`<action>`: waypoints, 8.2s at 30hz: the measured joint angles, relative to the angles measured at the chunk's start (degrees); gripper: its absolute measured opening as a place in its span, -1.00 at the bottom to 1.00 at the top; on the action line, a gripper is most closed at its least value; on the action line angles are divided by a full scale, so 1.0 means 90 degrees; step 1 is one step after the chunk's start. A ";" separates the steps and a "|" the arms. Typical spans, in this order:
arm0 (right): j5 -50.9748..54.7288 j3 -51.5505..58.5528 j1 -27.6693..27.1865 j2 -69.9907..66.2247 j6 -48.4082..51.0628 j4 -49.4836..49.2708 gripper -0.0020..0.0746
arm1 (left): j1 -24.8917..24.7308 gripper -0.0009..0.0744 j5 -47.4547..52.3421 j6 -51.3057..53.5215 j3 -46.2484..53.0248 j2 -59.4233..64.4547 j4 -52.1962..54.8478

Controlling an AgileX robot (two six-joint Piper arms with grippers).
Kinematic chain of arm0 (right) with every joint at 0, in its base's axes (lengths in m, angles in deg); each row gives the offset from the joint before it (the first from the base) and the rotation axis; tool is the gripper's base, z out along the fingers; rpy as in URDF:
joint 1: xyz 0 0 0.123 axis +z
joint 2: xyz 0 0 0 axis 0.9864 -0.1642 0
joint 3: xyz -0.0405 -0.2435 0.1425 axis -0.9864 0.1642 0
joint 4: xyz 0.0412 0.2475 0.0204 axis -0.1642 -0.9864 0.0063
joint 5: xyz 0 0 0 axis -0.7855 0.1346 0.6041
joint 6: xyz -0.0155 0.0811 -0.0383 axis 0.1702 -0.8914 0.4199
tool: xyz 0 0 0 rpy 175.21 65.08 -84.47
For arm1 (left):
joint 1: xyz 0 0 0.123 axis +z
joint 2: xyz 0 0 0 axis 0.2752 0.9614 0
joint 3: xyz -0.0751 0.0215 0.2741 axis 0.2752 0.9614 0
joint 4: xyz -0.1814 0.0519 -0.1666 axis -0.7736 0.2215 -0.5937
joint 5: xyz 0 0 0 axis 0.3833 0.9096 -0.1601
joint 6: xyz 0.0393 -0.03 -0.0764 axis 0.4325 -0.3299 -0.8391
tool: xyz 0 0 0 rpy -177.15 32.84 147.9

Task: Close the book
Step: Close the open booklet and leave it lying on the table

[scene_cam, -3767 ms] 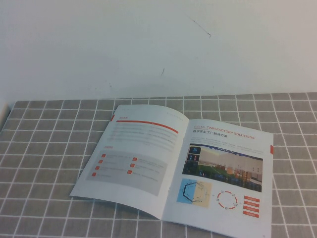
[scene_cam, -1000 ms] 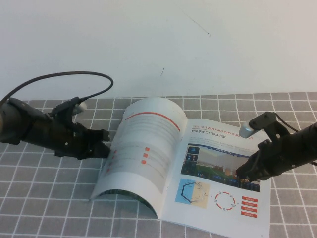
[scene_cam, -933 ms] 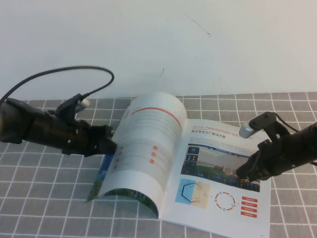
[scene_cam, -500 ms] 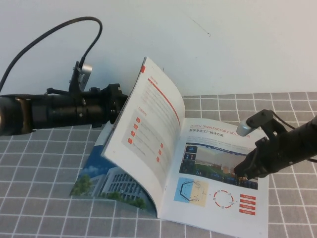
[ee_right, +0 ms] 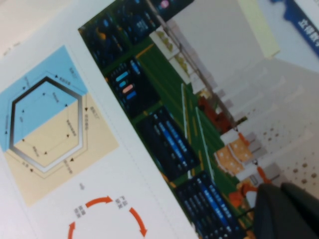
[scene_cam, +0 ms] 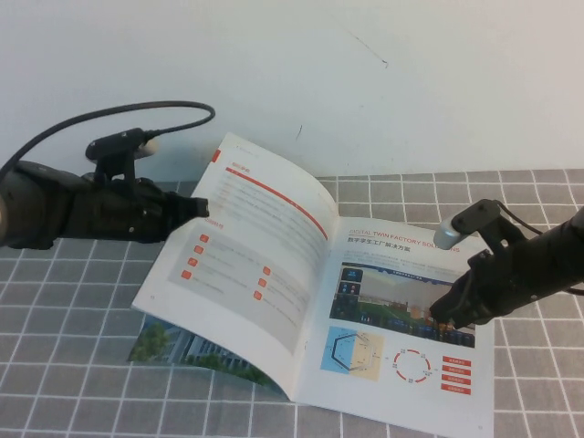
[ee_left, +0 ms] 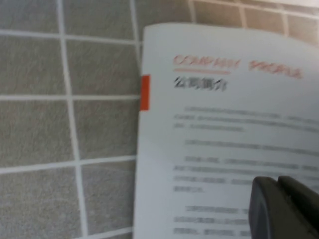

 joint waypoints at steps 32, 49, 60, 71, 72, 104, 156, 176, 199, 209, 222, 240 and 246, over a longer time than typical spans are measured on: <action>0.0077 -0.0102 0.0000 -0.0106 -0.0152 0.0169 -0.95 | -0.0125 -0.99 -0.1356 -0.0431 0.0000 0.0784 0.1971; 0.0114 -0.0114 0.0000 -0.0225 -0.0254 0.0169 -0.95 | -0.0949 -0.99 0.0086 -0.0003 -0.0001 0.0585 -0.0020; 0.0193 -0.0225 0.0000 -0.0225 -0.0512 0.0185 -0.95 | -0.1587 -0.99 0.0686 0.1929 -0.0001 -0.0419 -0.2622; 0.0047 -0.0217 -0.0245 0.1142 -0.2387 0.3040 -0.95 | -0.1603 -0.99 0.0745 0.2109 -0.0001 -0.1347 -0.2609; 0.0099 -0.0281 -0.0275 0.1365 -0.2636 0.3290 -0.95 | -0.1603 -0.99 0.0745 0.2109 -0.0001 -0.1490 -0.2507; 0.0221 -0.0474 0.0598 0.1110 -0.3504 0.4126 -0.95 | -0.1592 -0.99 0.2811 -0.0782 0.0660 -0.5782 0.3168; 0.0473 0.5092 0.0598 1.1438 -0.4515 0.3996 -0.95 | -0.1592 -0.99 -0.2104 0.0351 0.6465 -0.9672 0.2066; 0.0487 0.5092 0.0598 1.1446 -0.4515 0.3961 -0.95 | -0.1143 -0.99 -0.2233 0.0474 0.6490 -1.0508 0.2035; 0.0487 0.5092 0.0598 1.1446 -0.4515 0.3961 -0.95 | -0.0215 -0.99 -0.3656 -0.0759 0.7995 -1.2131 0.3890; 0.0497 0.5092 0.0598 1.1446 -0.4515 0.3961 -0.95 | 0.0081 -0.99 -0.2435 -0.3928 0.8006 -1.2339 0.6262; 0.0497 0.5092 0.0598 1.1446 -0.4515 0.3961 -0.95 | 0.0171 -0.99 -0.0666 -0.6719 0.7995 -1.2349 0.7369; 0.0497 0.5092 0.0598 1.1446 -0.4515 0.3961 -0.95 | -0.0030 -0.98 -0.0625 -0.6758 0.7995 -1.2363 0.7419; 0.0497 0.5092 0.0598 1.1446 -0.4515 0.3961 -0.95 | -0.0030 -0.98 -0.0605 -0.6761 0.7983 -1.2363 0.7445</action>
